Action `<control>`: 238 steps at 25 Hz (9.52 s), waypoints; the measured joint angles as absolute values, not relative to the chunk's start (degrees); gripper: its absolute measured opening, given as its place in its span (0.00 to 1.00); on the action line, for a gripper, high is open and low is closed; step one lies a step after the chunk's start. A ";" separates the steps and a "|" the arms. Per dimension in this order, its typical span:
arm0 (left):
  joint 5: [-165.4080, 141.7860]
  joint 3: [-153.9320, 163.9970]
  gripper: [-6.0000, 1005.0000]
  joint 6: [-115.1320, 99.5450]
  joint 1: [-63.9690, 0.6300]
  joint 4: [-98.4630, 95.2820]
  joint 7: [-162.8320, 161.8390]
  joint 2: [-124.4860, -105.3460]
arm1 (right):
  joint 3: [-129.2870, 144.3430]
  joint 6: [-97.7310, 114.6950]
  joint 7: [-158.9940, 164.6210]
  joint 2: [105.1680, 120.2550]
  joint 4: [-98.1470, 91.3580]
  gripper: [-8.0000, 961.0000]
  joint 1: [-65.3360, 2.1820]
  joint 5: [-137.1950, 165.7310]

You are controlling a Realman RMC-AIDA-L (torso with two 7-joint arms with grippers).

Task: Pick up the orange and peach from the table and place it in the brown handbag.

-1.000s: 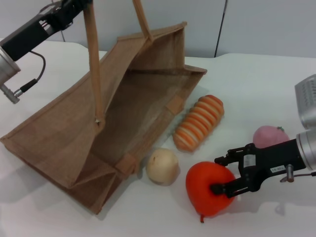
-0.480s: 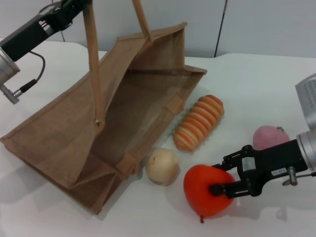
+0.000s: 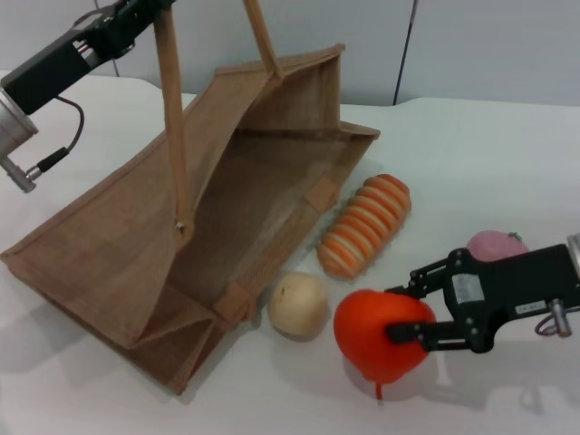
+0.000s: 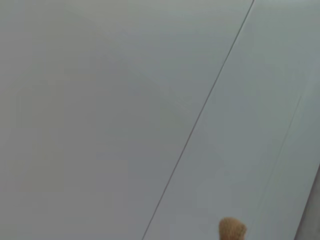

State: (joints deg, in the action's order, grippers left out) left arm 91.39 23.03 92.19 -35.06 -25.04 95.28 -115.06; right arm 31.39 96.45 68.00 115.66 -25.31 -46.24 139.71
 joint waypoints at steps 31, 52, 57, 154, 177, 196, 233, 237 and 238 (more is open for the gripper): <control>91.29 23.92 0.16 99.60 -40.19 -22.86 94.57 -115.62 | 31.56 57.21 57.63 116.68 -3.45 0.25 -67.71 125.42; 96.58 21.92 0.16 101.64 -34.86 -22.85 95.71 -115.49 | 30.30 59.92 39.47 116.37 -0.47 0.58 -60.65 109.13; 96.71 15.49 0.17 101.15 -32.87 -22.62 96.53 -115.77 | 30.26 73.12 39.70 115.94 -4.97 0.70 -55.69 108.85; 90.04 11.08 0.20 95.38 -37.97 -17.83 101.14 -116.04 | 42.58 58.08 68.48 116.96 -10.75 0.42 -67.55 125.01; 89.83 10.51 0.21 95.06 -37.93 -17.84 101.06 -116.06 | 42.33 48.61 43.14 117.02 -1.51 0.56 -65.77 103.70; 89.86 10.74 0.21 91.96 -36.57 -17.84 102.52 -116.11 | 42.19 71.05 42.68 115.87 -12.27 0.90 -48.12 90.30; 99.34 2.15 0.69 74.22 -36.74 2.32 153.41 -116.81 | 7.22 74.51 21.33 115.98 -7.02 0.89 -35.22 85.20; 104.06 2.11 0.69 70.13 -36.98 3.62 155.52 -116.90 | -1.69 74.08 18.25 116.00 -5.13 0.89 -33.89 85.21; 104.32 2.11 0.69 69.63 -37.01 3.71 155.55 -116.90 | -3.21 74.08 18.04 115.99 -5.01 0.89 -33.56 85.20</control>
